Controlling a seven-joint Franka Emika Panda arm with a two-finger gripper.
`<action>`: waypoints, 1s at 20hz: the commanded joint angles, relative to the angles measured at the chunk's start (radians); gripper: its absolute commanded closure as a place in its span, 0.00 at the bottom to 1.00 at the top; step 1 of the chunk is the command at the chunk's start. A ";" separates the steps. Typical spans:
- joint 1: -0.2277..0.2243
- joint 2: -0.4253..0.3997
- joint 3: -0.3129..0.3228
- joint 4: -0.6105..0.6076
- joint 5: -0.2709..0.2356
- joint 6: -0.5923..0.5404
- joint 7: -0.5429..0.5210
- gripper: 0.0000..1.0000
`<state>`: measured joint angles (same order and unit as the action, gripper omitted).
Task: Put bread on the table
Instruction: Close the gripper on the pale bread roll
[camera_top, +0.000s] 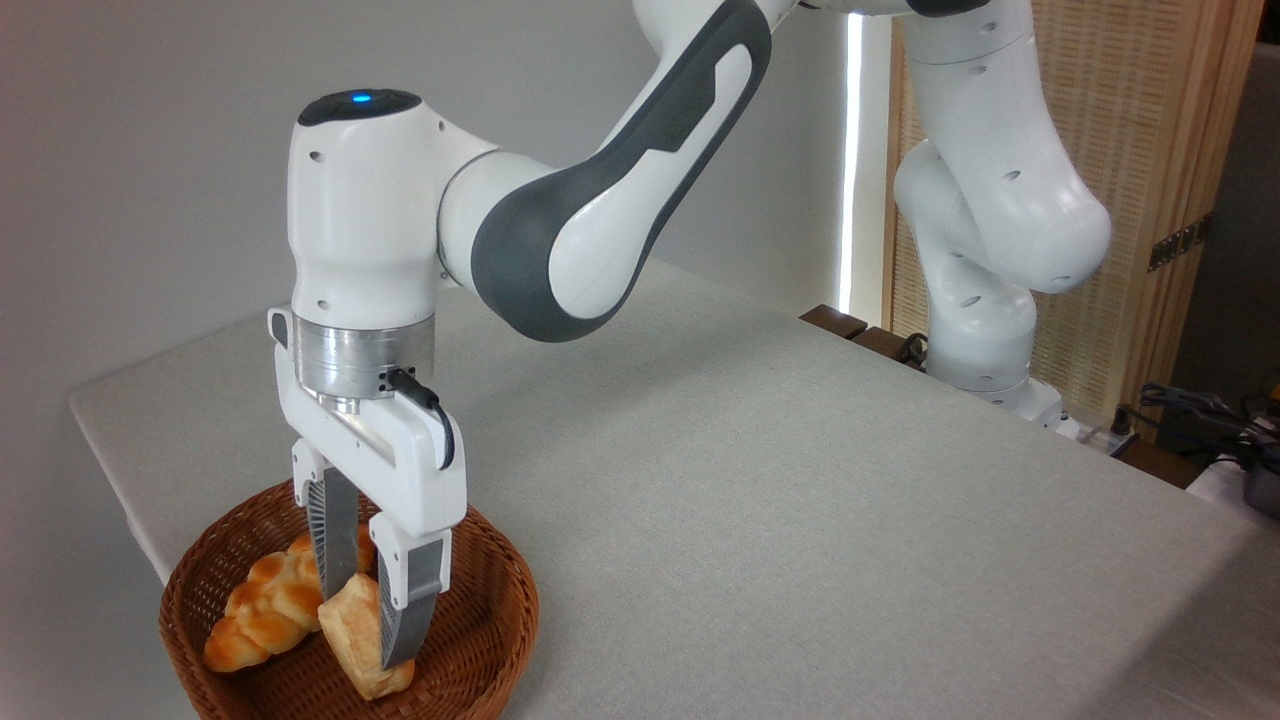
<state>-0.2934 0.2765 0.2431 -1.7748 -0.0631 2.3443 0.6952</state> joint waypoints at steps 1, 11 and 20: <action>-0.004 0.010 0.007 0.005 0.014 0.026 -0.002 0.24; -0.006 -0.023 0.028 0.006 0.014 0.015 0.001 0.56; -0.012 -0.149 0.030 0.009 0.009 -0.196 -0.006 0.55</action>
<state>-0.2957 0.2108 0.2714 -1.7630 -0.0631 2.2645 0.6962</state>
